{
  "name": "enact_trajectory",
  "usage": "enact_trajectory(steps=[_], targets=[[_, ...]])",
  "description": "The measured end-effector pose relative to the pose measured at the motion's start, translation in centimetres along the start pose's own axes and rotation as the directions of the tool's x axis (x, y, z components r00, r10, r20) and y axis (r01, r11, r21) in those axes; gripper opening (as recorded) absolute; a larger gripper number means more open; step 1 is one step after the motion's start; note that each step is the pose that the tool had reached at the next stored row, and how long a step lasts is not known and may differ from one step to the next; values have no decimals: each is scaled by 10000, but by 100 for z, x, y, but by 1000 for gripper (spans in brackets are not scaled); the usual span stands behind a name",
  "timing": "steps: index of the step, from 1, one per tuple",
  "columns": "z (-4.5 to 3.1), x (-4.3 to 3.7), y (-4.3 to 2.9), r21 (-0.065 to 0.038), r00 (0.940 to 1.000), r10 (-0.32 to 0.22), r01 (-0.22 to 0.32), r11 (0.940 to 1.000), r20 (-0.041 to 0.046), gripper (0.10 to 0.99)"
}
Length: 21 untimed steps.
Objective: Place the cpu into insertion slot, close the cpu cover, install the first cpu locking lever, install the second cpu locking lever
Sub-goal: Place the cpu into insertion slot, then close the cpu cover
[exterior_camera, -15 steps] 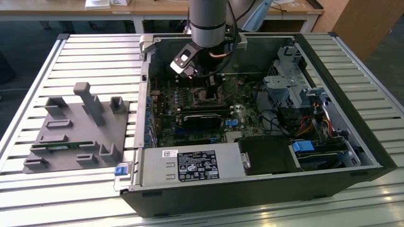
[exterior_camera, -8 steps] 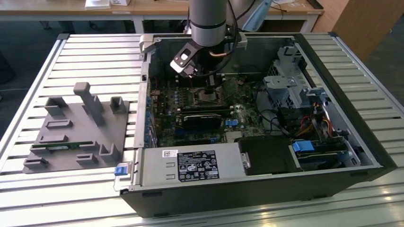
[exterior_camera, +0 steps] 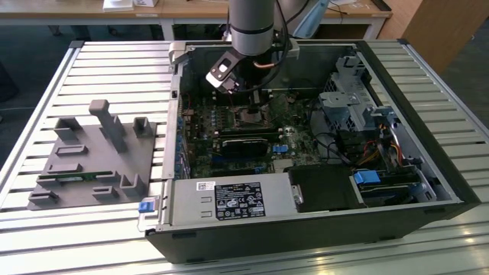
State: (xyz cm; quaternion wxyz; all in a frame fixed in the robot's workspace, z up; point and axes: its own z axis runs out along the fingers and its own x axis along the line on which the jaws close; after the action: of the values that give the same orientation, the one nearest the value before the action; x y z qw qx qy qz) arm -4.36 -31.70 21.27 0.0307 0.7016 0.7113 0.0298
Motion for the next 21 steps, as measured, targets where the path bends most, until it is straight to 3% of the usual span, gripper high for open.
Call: enact_trajectory(steps=[21], targets=[[-104,2,9,2,10000,0,0,10000,1,106]])
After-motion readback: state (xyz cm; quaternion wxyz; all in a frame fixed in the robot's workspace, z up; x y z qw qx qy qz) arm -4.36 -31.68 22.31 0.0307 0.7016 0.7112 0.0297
